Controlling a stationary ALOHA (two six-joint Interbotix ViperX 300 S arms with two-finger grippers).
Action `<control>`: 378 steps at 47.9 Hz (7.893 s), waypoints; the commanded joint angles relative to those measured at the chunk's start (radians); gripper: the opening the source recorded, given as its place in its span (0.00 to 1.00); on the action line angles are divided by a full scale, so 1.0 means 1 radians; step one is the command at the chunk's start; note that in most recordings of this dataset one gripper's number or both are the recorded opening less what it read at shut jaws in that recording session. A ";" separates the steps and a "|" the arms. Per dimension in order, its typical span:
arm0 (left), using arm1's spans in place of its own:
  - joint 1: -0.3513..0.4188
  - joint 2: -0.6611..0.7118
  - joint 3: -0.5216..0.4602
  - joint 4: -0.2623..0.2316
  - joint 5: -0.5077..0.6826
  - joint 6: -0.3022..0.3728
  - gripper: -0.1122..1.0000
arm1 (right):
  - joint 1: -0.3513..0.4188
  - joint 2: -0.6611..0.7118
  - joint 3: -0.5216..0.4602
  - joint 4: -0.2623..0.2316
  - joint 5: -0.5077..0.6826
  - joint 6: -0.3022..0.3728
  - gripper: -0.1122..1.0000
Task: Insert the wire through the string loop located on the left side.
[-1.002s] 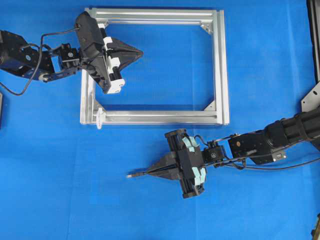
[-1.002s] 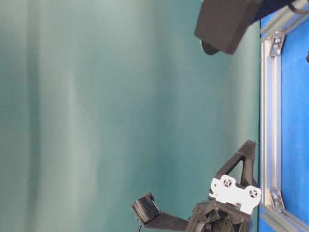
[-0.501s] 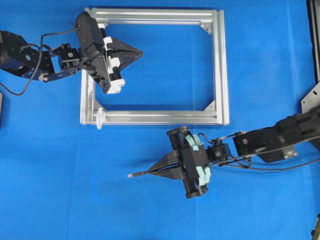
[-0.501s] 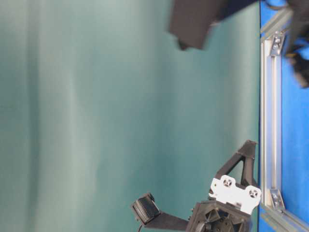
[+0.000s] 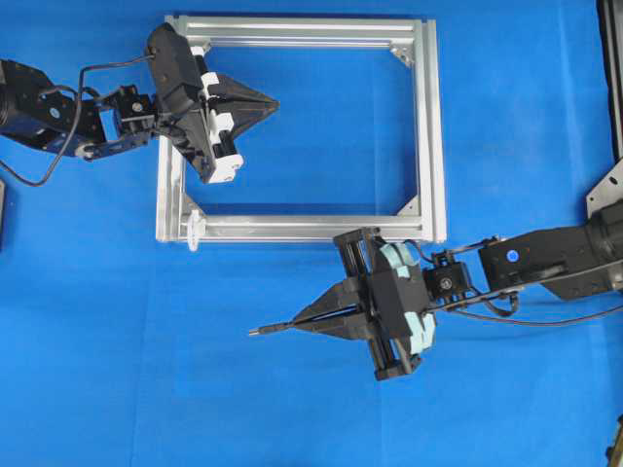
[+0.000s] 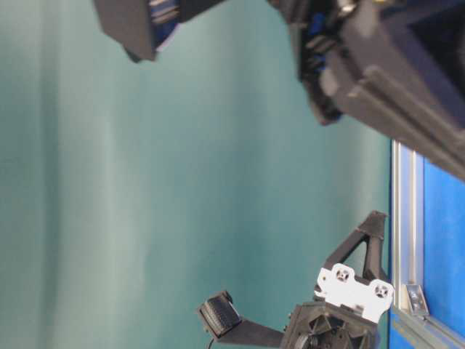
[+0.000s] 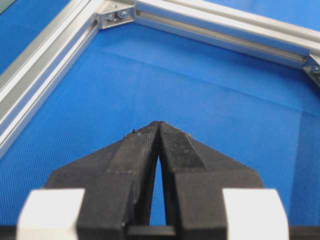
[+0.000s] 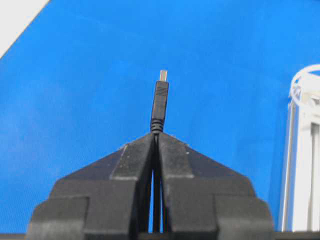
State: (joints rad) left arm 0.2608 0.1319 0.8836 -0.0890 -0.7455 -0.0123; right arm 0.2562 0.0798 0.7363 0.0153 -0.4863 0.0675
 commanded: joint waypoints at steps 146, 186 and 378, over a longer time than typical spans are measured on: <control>-0.003 -0.029 -0.009 0.003 -0.009 -0.002 0.10 | -0.225 0.046 -0.026 0.000 -0.002 -0.003 0.10; -0.003 -0.029 -0.009 0.003 -0.011 -0.002 0.10 | -0.238 0.195 -0.187 -0.009 -0.021 -0.006 0.10; 0.098 -0.373 0.437 0.005 -0.032 0.006 0.10 | -0.238 0.368 -0.420 -0.009 -0.015 -0.006 0.10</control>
State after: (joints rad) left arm 0.3390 -0.2086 1.3054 -0.0874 -0.7685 -0.0077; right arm 0.0184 0.4694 0.3313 0.0061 -0.5001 0.0614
